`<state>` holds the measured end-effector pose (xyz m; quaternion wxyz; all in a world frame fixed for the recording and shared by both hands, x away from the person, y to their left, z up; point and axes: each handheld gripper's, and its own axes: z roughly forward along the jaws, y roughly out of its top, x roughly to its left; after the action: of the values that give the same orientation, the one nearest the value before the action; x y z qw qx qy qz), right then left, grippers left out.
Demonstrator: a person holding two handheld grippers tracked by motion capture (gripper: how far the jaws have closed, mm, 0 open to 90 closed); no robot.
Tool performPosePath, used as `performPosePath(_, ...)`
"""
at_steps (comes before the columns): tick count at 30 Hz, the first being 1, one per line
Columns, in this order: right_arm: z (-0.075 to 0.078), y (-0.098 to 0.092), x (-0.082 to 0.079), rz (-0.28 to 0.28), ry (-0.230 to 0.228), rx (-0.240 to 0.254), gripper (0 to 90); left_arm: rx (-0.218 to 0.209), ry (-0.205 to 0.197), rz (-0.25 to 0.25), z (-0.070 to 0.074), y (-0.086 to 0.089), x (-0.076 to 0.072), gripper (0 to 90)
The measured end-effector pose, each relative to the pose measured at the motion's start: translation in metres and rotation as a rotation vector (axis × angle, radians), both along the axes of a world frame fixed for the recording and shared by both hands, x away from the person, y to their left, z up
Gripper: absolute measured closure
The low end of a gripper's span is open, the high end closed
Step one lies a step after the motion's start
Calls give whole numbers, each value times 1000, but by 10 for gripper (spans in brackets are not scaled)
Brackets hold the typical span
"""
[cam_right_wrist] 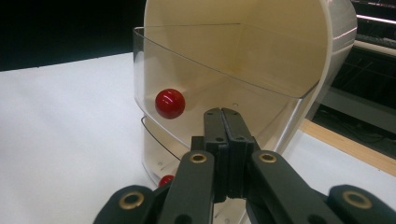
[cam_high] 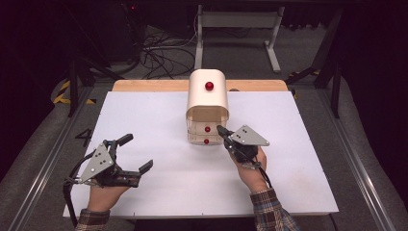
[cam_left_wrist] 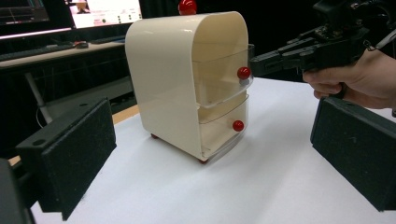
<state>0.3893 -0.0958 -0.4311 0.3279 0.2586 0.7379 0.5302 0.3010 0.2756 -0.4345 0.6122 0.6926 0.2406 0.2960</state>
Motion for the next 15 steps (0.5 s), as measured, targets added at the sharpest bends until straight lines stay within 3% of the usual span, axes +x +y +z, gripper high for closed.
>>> performPosePath(15, 2, 4, 3, -1, -1, -3, 900, -10, -2, 4, 1, 3, -1, 9)
